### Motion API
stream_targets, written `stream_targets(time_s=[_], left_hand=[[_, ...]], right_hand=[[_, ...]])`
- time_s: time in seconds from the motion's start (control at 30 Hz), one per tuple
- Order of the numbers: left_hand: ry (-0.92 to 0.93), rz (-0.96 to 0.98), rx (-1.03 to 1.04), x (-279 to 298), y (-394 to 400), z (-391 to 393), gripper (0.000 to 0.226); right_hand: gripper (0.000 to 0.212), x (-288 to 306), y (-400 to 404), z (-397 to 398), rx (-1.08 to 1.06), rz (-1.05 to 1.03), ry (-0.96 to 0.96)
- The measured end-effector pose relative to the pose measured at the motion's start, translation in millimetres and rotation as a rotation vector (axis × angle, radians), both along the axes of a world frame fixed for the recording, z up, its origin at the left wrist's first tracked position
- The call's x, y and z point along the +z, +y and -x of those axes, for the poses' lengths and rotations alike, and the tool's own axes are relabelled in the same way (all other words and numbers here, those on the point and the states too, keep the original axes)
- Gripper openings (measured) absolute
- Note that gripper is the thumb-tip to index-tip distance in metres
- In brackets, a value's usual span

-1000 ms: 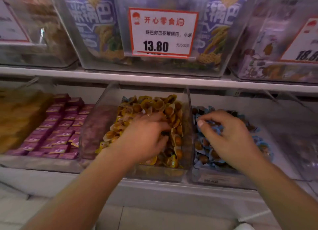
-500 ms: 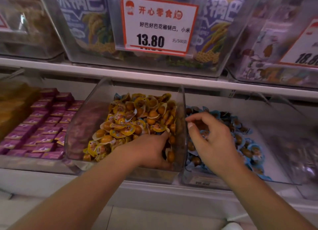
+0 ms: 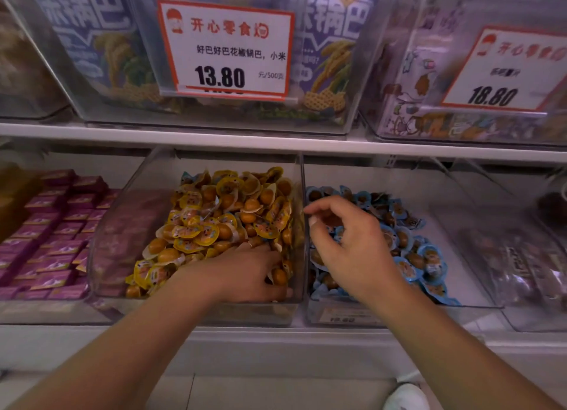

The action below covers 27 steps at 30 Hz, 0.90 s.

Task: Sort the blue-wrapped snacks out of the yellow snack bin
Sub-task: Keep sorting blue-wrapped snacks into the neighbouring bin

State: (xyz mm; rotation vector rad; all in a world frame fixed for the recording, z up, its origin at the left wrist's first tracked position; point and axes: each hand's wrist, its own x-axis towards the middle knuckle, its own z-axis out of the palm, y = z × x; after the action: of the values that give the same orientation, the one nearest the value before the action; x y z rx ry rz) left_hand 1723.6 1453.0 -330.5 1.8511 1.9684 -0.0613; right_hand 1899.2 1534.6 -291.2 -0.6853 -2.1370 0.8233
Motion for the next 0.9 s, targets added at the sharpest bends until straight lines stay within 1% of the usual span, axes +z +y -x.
stream_targets(time_s=[0.13, 0.2, 0.27, 0.33, 0.43, 0.53, 0.6, 0.67, 0.7, 0.73, 0.8, 0.83, 0.9], left_hand=[[-0.244, 0.022, 0.009, 4.9, -6.3, 3.9, 0.042], [-0.345, 0.068, 0.027, 11.2, -9.6, 7.6, 0.049], [-0.403, 0.130, 0.033, 15.6, -11.3, 10.0, 0.054], [-0.405, 0.185, 0.056, 17.1, -10.2, 10.9, 0.056], [-0.350, 0.234, 0.114, 17.9, -3.3, 6.2, 0.067], [-0.372, 0.247, 0.213, 21.1, 1.2, 0.0, 0.067], [-0.401, 0.267, 0.205, 26.0, -2.2, -1.4, 0.057], [-0.377, 0.330, 0.157, 32.9, -5.8, -0.3, 0.044], [-0.349, 0.356, 0.127, 35.2, -8.6, 1.1, 0.045], [-0.328, 0.369, 0.090, 36.7, -11.4, 2.5, 0.054], [-0.338, 0.384, 0.069, 38.5, -14.8, 6.0, 0.080], [-0.361, 0.384, 0.071, 39.1, -16.2, 7.0, 0.090], [-0.399, 0.371, 0.078, 40.3, -16.9, 7.3, 0.095]], right_hand=[[0.014, -0.8, -1.1, -0.3, 0.003, -0.003, 0.000], [0.014, -1.6, -0.9, 0.4, 0.008, 0.002, 0.010], [0.014, -2.7, -0.3, 1.9, 0.013, 0.011, 0.020], [0.015, -4.4, 0.2, 4.0, 0.012, 0.018, 0.029], [0.016, -6.6, 0.7, 6.0, -0.004, 0.022, 0.040], [0.017, -7.6, 1.8, 7.2, -0.019, 0.016, 0.059], [0.017, -8.7, 2.2, 8.3, -0.023, 0.005, 0.066], [0.016, -9.9, 2.4, 9.5, -0.022, 0.002, 0.073], [0.016, -10.1, 2.7, 9.9, -0.022, 0.002, 0.077], [0.016, -10.4, 3.2, 10.5, -0.024, 0.002, 0.080], [0.015, -10.9, 4.0, 11.4, -0.031, 0.003, 0.084], [0.016, -11.1, 4.2, 11.7, -0.033, 0.005, 0.084], [0.017, -11.7, 3.8, 12.4, -0.029, 0.007, 0.081]])
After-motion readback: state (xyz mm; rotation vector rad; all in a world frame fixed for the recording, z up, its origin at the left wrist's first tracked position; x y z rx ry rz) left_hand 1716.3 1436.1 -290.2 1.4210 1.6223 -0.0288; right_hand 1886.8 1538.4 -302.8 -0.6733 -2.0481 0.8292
